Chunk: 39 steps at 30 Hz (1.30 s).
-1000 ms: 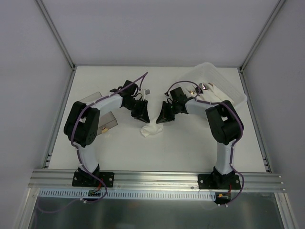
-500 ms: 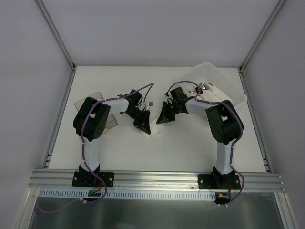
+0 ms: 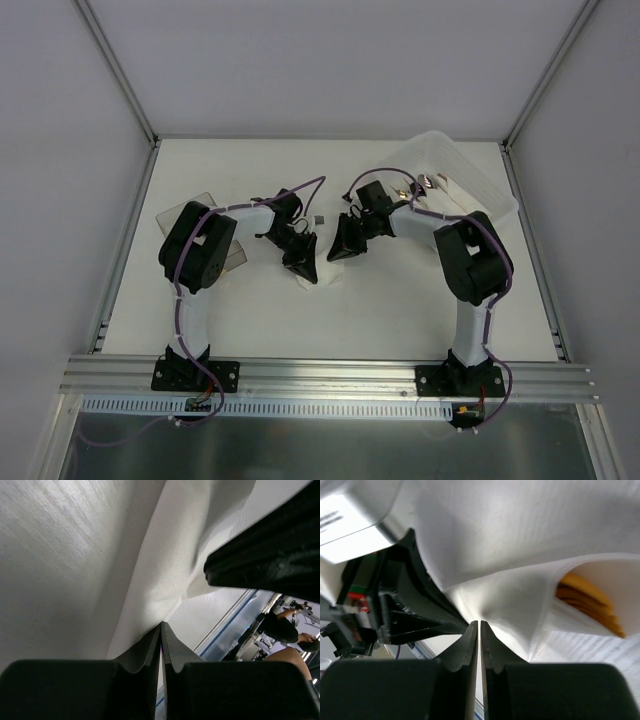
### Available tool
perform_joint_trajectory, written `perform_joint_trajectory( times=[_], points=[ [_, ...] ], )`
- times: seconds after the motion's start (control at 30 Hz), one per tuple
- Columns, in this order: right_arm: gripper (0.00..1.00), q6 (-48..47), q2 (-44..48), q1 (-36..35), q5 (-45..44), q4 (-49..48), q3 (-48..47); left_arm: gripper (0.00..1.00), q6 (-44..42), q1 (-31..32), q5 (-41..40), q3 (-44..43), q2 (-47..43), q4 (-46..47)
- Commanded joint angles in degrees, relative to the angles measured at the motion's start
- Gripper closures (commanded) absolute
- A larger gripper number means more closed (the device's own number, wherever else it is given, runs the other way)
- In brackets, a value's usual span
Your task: Place the utensils on the paper napkin and roll it up
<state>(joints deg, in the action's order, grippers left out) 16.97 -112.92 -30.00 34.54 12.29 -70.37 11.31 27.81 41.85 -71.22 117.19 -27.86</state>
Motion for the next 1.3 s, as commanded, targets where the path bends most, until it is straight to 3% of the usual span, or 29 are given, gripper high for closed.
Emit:
perform_joint_trajectory(
  times=[0.0,0.23,0.53,0.7,0.9,1.27],
  points=[
    [0.92,-1.7,4.0,-1.6,2.1,0.8,0.8,0.95,-2.4,0.8,-12.6,1.6,5.6,0.6],
    [0.92,-3.1,-0.6,-2.6,-0.4,3.2,1.4,0.93,-2.4,0.8,-12.0,1.5,5.8,0.5],
    [0.94,-6.2,-4.3,-2.5,-6.1,8.4,-0.2,0.78,-2.2,-0.5,-7.3,-0.1,-0.6,0.6],
    [0.94,-7.1,-5.0,-2.5,-8.1,10.0,-1.0,0.75,-0.5,-0.7,-5.1,-0.3,-5.3,0.6],
    [0.94,-7.5,-5.2,-2.5,-9.1,10.6,-1.2,0.65,0.3,-5.2,-4.7,-3.1,-9.3,0.5],
    [0.95,-7.5,-5.4,-2.4,-9.7,10.6,-1.4,0.56,-1.1,-6.4,-4.7,-9.4,-5.0,-0.4]
  ],
)
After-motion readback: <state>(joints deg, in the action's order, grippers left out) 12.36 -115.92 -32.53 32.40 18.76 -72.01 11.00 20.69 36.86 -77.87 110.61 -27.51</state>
